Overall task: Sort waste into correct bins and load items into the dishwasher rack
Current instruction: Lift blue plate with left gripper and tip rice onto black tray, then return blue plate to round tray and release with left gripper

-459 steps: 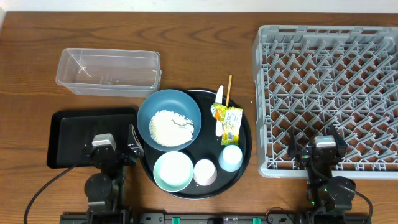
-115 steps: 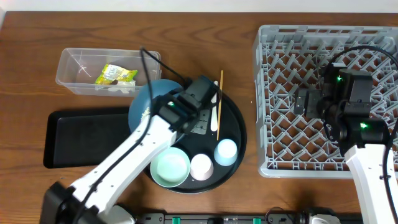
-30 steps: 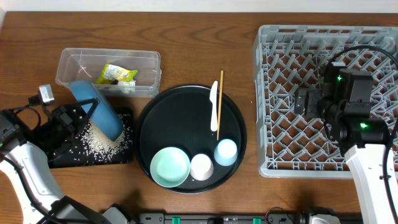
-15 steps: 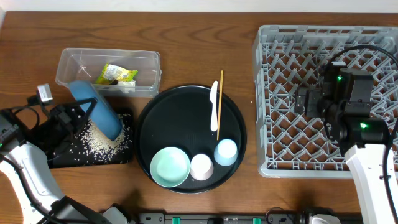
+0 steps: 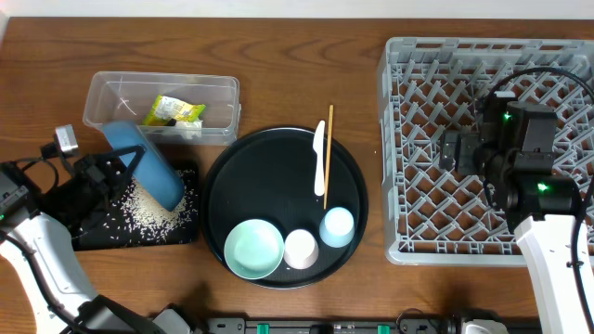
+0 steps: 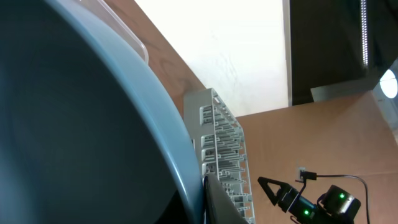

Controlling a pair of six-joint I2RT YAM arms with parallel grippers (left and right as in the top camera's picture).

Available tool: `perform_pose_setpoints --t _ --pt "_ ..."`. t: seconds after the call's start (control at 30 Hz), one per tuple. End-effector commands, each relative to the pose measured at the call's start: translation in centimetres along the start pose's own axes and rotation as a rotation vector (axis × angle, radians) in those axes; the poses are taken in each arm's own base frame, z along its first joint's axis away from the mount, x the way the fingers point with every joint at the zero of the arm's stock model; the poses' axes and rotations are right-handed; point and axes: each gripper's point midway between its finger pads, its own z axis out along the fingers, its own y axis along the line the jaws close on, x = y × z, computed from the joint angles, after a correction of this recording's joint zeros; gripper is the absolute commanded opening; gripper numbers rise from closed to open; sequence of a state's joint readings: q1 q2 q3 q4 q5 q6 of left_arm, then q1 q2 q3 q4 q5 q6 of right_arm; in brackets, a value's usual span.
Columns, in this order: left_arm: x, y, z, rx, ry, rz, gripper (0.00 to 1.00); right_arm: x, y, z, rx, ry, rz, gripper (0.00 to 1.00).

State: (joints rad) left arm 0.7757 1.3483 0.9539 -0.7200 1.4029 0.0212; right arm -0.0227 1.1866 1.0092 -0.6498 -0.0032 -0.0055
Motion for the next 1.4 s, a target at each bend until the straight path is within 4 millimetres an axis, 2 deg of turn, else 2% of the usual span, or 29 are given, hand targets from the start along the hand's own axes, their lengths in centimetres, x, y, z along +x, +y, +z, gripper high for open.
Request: perform_pose_setpoints --t 0.0,0.17,0.23,0.47,0.77,0.97,1.13,1.37 --pt "0.2 -2.0 0.2 0.013 0.009 0.069 0.06 -0.9 0.2 -0.4 0.002 -0.024 -0.017 0.99" --pt "2.0 -4.9 1.5 0.034 0.063 0.167 0.06 -0.9 0.2 -0.4 0.002 -0.025 -0.018 0.99" --pt "2.8 -5.3 2.2 -0.006 0.085 0.179 0.06 -1.0 0.2 -0.4 0.002 -0.029 -0.018 0.99" --pt "5.6 -5.3 6.4 -0.184 0.174 0.274 0.06 -1.2 0.2 -0.5 0.001 -0.038 -0.017 0.99" --pt "10.0 -5.0 13.5 -0.322 0.277 0.480 0.06 -1.2 0.2 -0.5 0.001 -0.037 -0.017 0.99" --pt "13.6 -4.2 18.4 -0.317 0.368 0.544 0.06 -1.1 0.2 -0.5 0.001 -0.035 -0.017 0.99" --pt "16.8 -2.8 21.5 -0.304 0.454 0.526 0.06 -1.0 0.2 -0.5 0.001 -0.030 -0.017 0.99" --pt "19.2 -0.4 22.9 -0.337 0.531 0.514 0.06 -0.7 0.3 -0.4 -0.003 -0.019 -0.017 0.99"
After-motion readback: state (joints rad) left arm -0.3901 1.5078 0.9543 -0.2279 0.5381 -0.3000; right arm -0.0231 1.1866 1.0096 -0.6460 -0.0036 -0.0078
